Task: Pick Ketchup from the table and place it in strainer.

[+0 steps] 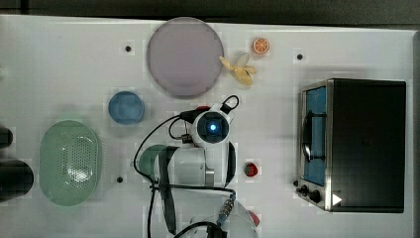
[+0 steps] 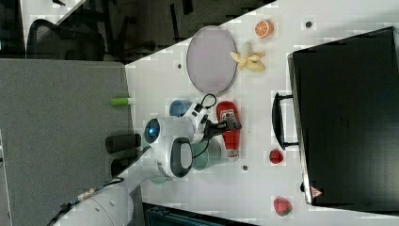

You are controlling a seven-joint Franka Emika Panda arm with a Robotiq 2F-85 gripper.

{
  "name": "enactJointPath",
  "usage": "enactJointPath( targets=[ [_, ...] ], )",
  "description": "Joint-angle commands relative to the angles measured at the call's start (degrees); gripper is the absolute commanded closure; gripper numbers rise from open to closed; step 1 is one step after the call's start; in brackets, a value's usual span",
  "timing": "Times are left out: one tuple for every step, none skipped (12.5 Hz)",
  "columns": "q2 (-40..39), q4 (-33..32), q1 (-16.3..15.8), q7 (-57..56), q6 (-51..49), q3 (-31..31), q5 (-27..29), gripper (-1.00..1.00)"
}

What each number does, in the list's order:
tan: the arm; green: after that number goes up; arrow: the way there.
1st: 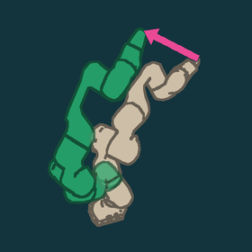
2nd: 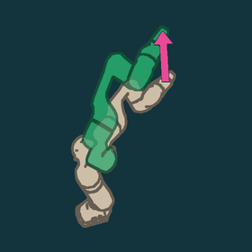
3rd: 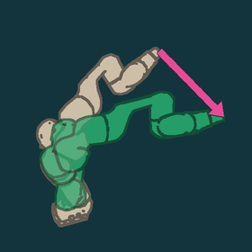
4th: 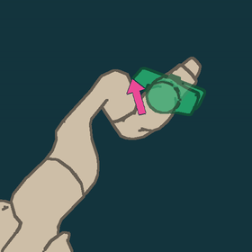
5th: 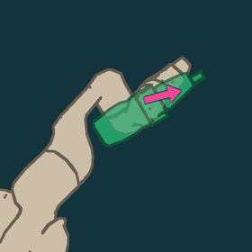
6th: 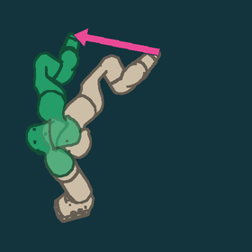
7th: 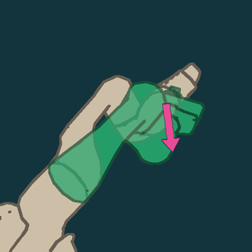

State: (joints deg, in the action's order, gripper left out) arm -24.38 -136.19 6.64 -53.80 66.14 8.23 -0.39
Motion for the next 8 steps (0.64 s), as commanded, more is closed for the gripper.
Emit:
enactJointPath(
  targets=[
    [5.86,1.43,0.02,-0.98,-3.32,0.06,0.02,-0.23],
    [8.56,1.90,0.01,-0.51,-7.56,0.09,0.02,-0.23],
    [11.57,2.60,0.01,0.38,-12.25,0.14,0.05,-0.23],
    [14.76,3.70,-0.01,1.45,-16.71,0.20,0.05,-0.23],
    [17.91,5.03,-0.03,2.27,-20.69,0.24,0.05,-0.23],
    [20.86,6.43,-0.12,2.65,-24.74,0.36,0.06,-0.23],
    [23.46,7.79,-0.30,2.91,-28.99,0.61,0.07,-0.23],
    [25.70,9.30,-0.50,4.93,-32.88,1.07,0.22,-0.23]
  ],
)
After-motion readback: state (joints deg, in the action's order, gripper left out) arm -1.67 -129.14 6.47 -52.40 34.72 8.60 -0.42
